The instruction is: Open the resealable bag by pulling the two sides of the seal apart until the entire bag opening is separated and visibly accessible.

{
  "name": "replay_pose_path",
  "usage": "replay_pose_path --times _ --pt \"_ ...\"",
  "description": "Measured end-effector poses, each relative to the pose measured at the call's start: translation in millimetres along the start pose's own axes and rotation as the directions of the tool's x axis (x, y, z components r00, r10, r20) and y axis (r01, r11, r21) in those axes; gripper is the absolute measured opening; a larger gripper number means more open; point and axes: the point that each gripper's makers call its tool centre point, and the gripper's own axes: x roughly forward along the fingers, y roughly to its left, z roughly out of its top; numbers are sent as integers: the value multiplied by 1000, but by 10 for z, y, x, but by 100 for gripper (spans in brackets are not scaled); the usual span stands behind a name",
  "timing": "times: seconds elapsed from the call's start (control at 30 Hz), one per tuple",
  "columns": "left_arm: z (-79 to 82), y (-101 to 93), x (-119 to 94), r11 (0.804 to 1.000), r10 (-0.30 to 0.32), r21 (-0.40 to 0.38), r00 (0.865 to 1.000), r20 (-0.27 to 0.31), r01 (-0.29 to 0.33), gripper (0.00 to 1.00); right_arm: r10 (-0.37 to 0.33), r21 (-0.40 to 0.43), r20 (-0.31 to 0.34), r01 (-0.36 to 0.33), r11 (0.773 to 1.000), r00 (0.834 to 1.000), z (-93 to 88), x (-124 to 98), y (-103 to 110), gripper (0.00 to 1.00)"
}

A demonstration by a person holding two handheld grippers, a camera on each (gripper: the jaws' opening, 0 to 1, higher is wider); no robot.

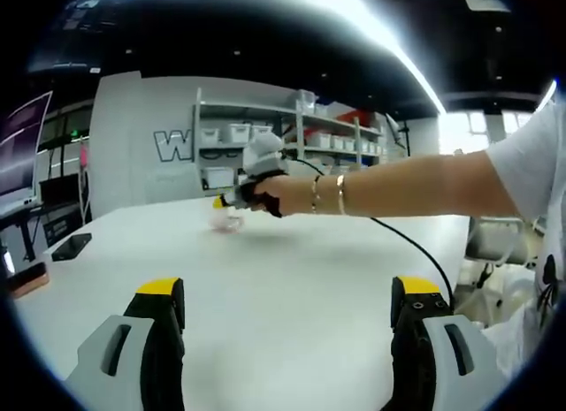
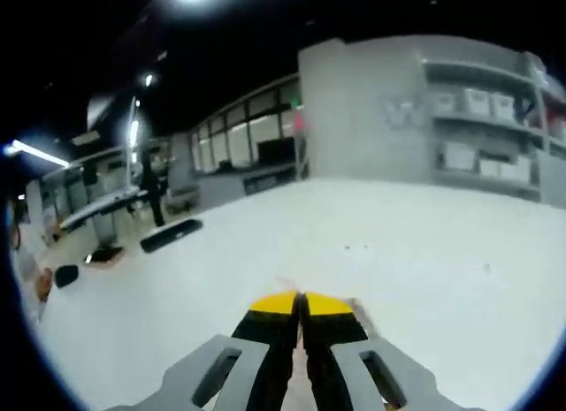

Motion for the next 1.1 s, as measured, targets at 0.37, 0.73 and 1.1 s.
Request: replay_pose_path --times 0.37,0.73,1.1 --pt "-9 -33 14 1000 -5 4 1000 -1 5 96 37 -37 -27 -38 999 999 -185 4 114 0" --pt "19 -42 -6 1000 -5 8 1000 8 5 96 66 -114 -63 -73 991 996 -296 -85 255 13" --pt "57 -52 -25 1000 -5 13 1000 18 5 96 68 -142 -61 -76 987 996 -335 -140 370 19"
